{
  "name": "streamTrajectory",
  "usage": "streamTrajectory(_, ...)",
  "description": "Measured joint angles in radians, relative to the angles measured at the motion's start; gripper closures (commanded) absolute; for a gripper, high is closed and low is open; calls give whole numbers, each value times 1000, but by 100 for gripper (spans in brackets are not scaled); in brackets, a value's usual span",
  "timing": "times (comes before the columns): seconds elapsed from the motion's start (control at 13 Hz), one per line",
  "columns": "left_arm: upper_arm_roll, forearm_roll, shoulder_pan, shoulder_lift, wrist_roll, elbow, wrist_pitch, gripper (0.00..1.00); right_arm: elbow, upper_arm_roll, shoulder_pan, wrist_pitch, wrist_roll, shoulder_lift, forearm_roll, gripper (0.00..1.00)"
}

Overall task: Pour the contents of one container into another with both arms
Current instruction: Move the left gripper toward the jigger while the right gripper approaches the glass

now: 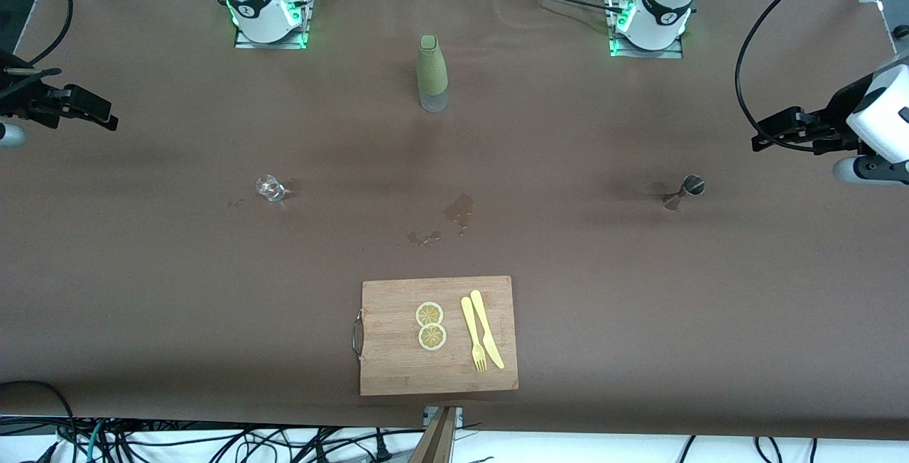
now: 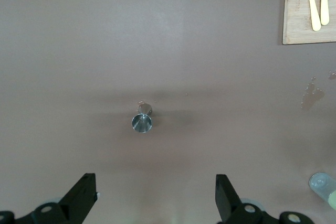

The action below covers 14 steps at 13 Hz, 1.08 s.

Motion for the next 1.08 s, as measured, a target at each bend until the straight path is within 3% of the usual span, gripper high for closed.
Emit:
streamTrajectory(0.69, 5, 0, 8, 7, 9, -18, -8, 0, 0, -1, 0, -4, 0, 4, 0, 0)
streamTrajectory(0.92, 35, 0, 57, 42, 275, -34, -33, 0, 0, -1, 0, -39, 0, 12, 2, 0)
streamTrajectory(1.08, 90, -29, 79, 63, 510, -48, -40, 0, 0, -6, -2, -87, 0, 22, 58, 0)
